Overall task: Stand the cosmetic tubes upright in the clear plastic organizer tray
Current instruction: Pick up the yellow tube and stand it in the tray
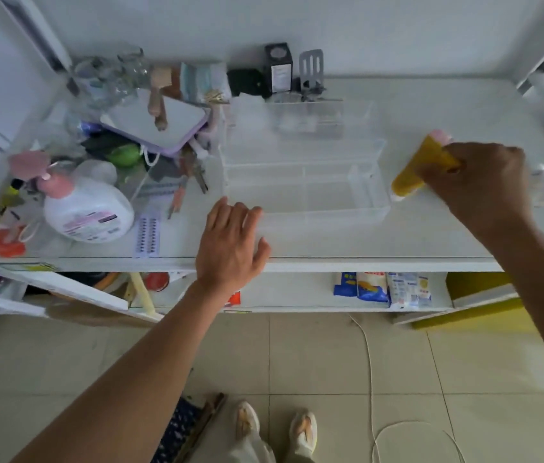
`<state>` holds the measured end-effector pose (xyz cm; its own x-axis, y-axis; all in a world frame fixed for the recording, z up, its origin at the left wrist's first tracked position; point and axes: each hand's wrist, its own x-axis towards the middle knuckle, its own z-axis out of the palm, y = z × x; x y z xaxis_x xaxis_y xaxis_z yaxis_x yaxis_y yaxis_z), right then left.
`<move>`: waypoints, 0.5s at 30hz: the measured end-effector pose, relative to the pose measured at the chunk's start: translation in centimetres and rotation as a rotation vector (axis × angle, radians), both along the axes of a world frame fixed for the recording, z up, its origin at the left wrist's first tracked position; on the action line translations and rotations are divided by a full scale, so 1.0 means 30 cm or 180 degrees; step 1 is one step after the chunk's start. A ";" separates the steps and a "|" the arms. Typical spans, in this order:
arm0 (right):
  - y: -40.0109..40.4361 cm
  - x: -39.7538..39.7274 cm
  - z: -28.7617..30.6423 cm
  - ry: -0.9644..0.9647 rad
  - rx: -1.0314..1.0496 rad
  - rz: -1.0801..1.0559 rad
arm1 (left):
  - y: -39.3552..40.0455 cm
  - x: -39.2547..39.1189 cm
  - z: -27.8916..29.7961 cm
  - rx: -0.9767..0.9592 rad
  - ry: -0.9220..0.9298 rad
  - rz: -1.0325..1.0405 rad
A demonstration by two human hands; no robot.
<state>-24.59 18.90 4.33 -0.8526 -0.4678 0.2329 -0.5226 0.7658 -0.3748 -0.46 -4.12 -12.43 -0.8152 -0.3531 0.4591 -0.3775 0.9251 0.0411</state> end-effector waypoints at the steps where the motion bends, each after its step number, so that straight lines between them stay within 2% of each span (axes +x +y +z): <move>1: -0.032 0.024 0.043 -0.0016 -0.0135 0.0022 | -0.001 0.001 -0.003 0.0022 0.0010 -0.0005; 5: -0.170 0.124 0.180 0.0045 -0.0712 0.0473 | -0.004 -0.001 -0.013 0.0036 0.0190 -0.0018; 8: -0.319 0.158 0.172 -0.0525 -0.1029 0.1107 | -0.002 -0.004 -0.018 0.0045 0.0314 -0.0041; 11: -0.444 0.170 0.104 -0.1012 -0.0809 0.1769 | -0.004 -0.002 -0.029 0.0016 0.0423 -0.0069; 15: -0.571 0.178 -0.013 -0.0999 -0.0202 0.1954 | -0.002 -0.003 -0.032 -0.0036 0.0428 -0.0006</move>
